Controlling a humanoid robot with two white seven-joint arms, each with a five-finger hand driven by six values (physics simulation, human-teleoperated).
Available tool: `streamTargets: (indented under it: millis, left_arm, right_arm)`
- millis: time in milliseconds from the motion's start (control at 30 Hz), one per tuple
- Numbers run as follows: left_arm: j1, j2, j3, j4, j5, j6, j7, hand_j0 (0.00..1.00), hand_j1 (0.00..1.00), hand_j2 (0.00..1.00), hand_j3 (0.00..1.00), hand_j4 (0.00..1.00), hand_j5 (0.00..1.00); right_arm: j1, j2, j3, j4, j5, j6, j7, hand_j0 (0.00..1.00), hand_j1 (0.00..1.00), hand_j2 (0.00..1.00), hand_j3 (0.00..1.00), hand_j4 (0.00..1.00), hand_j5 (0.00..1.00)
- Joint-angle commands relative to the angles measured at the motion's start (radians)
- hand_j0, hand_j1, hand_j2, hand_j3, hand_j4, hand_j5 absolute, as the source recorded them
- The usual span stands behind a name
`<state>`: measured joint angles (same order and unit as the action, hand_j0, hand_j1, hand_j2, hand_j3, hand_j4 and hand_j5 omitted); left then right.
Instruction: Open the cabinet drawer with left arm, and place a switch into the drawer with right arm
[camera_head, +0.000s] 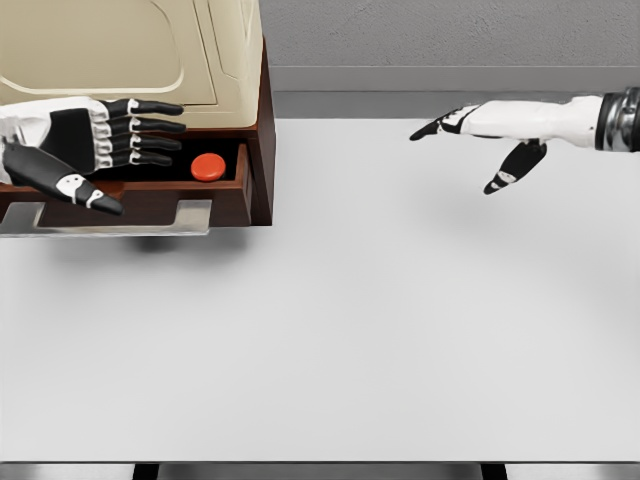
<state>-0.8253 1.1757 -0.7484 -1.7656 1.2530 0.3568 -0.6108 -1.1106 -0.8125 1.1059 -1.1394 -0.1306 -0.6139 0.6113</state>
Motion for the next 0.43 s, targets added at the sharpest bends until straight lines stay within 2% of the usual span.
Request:
streamTargets:
  millis: [0, 133, 200, 267, 400]
  left_arm:
    - [-0.002, -0.031, 0.000, 0.000, 0.006, 0.001, 0.000, 1.00, 1.00, 1.00, 1.00, 1.00, 1.00]
    - [-0.021, -0.045, 0.001, 0.000, 0.006, -0.001, 0.000, 1.00, 1.00, 1.00, 1.00, 1.00, 1.00]
    - [-0.029, -0.042, 0.000, 0.000, 0.006, -0.012, 0.000, 1.00, 1.00, 1.00, 1.00, 1.00, 1.00]
    - [-0.028, -0.039, 0.000, 0.000, 0.019, -0.079, 0.000, 1.00, 1.00, 1.00, 1.00, 1.00, 1.00]
    - [-0.025, -0.039, -0.012, 0.000, 0.028, -0.079, 0.000, 1.00, 1.00, 1.00, 1.00, 1.00, 1.00]
  right_arm:
    - [0.002, -0.002, -0.001, 0.010, -0.007, 0.003, 0.000, 1.00, 1.00, 1.00, 1.00, 1.00, 1.00]
    - [0.003, -0.005, -0.012, 0.038, -0.007, 0.003, 0.000, 1.00, 1.00, 1.00, 1.00, 1.00, 1.00]
    - [0.041, -0.004, -0.072, 0.038, -0.006, 0.003, 0.000, 1.00, 1.00, 1.00, 1.00, 1.00, 1.00]
    - [0.046, 0.001, -0.077, 0.046, -0.007, 0.003, 0.000, 1.00, 1.00, 1.00, 1.00, 1.00, 1.00]
    - [0.038, 0.001, -0.078, 0.053, -0.007, 0.003, 0.000, 1.00, 1.00, 1.00, 1.00, 1.00, 1.00]
